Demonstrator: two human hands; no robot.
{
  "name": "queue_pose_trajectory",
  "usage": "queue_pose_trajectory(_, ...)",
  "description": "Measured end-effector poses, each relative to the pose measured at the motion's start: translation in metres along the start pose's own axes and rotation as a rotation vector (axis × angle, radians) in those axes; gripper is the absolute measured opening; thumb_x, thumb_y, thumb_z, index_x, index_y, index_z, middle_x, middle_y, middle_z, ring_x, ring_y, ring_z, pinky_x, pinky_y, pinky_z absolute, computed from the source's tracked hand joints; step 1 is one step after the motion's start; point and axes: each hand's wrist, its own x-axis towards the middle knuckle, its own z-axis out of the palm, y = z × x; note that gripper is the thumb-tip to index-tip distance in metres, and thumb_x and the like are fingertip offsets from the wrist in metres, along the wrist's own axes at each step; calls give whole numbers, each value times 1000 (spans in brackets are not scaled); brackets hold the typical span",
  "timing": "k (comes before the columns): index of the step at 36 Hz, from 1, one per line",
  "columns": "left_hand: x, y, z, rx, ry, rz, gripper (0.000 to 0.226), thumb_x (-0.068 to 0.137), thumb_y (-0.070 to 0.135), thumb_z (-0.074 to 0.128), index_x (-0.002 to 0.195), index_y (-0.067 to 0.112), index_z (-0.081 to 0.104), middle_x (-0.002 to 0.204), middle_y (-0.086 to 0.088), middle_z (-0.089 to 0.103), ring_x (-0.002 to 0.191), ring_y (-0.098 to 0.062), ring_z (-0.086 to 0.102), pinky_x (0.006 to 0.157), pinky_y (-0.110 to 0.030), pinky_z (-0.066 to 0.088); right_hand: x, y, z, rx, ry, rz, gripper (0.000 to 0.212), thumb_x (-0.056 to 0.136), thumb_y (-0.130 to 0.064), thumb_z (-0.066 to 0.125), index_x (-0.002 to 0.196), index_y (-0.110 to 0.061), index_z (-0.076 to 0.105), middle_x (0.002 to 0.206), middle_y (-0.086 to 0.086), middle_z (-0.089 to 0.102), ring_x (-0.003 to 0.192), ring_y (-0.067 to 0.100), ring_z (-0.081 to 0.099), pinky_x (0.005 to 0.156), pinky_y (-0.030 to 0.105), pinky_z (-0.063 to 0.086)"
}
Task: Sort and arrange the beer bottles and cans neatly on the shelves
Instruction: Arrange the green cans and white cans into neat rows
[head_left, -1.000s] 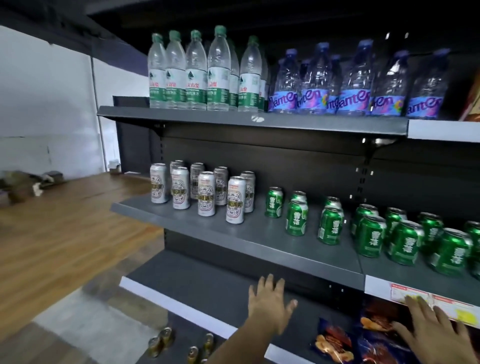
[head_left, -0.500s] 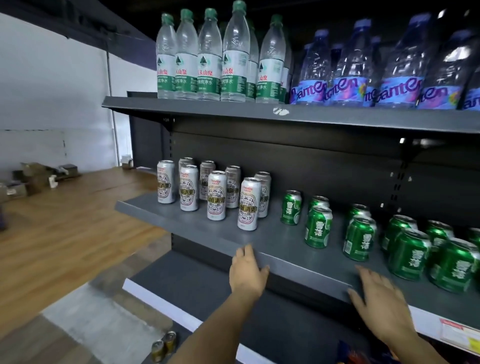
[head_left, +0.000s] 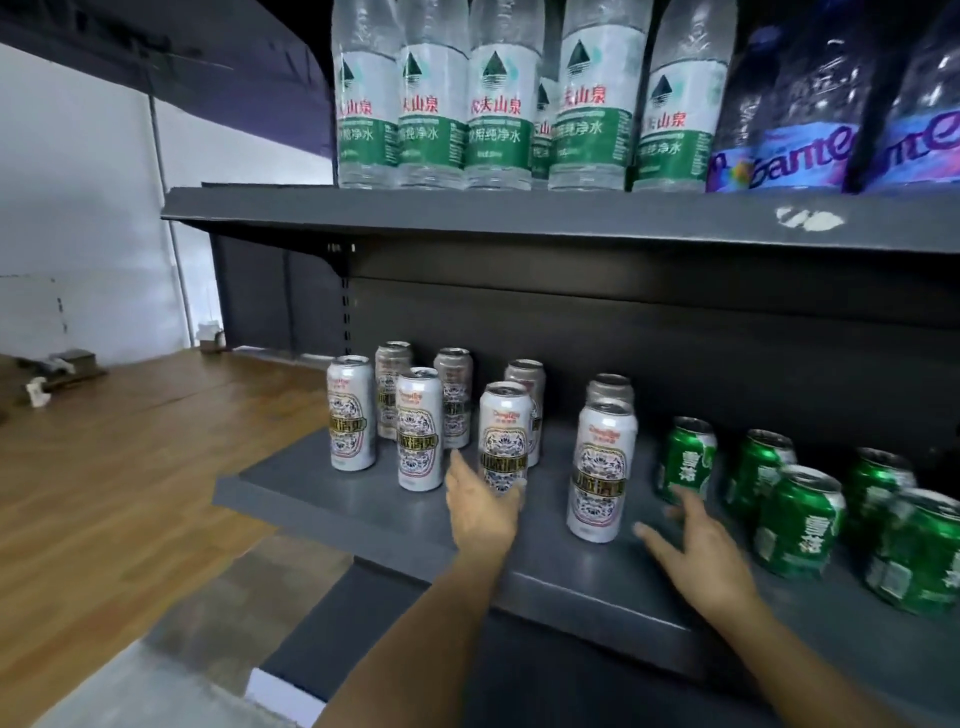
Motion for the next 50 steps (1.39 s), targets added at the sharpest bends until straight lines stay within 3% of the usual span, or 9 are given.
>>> queue_pose_trajectory(5,32,-15,9,-31,-148,66,113,66,40,86,152,17,18,146,-10,41,136,-27,38,111,-46,35,19,-21,38,159,-15,71,90,78,-41,77,148,-16,27,145,5,47,132,25,46,102,44,42)
queue_pose_trajectory(16,47,-25,12,-12,-160,126,81,78,28,79,144,15,34,130,-6,56,119,-25,54,99,-36,44,39,-25,61,191,104,69,73,77,-30,80,137,-16,41,131,6,58,118,27,56,90,40,47)
queue_pose_trajectory(20,45,-28,7,-6,-160,161,81,75,41,78,141,20,36,130,0,54,121,-20,52,99,-41,45,41,-24,67,208,135,73,70,79,-28,79,136,-14,41,129,8,60,116,29,58,88,42,48)
queue_pose_trajectory(23,34,-24,-10,38,51,211,73,74,64,63,132,23,43,115,5,51,109,-14,52,87,-40,48,40,-22,72,221,138,64,69,81,-28,76,137,-13,40,131,10,58,117,30,57,89,44,48)
queue_pose_trajectory(26,38,-15,-42,-92,350,199,45,85,47,63,116,18,49,100,4,50,97,-18,53,79,-39,48,37,-20,76,235,137,53,70,82,-24,76,140,-11,38,133,13,56,120,32,55,90,44,46)
queue_pose_trajectory(31,84,-30,-93,-52,541,14,63,84,28,72,134,5,42,130,-15,48,123,-32,41,95,-48,38,39,-17,78,238,117,80,70,80,-25,77,139,-10,41,132,14,56,120,32,54,93,44,45)
queue_pose_trajectory(36,118,-57,-115,-56,354,-141,102,79,31,79,153,7,13,153,-21,24,140,-40,24,110,-51,27,42,-12,82,240,88,103,69,78,-27,79,135,-10,44,128,13,57,117,30,54,93,43,44)
queue_pose_trajectory(39,134,-67,-120,-41,231,-149,111,77,33,80,155,16,3,154,-20,24,140,-41,27,110,-52,29,42,-10,83,260,69,128,69,78,-27,80,135,-12,43,128,11,58,117,28,55,93,42,43)
queue_pose_trajectory(50,160,-89,-130,51,122,-54,82,78,27,80,145,14,33,134,-17,53,121,-39,52,97,-49,45,42,-12,84,182,67,141,70,81,-30,76,139,-16,40,133,7,57,119,28,54,90,41,44)
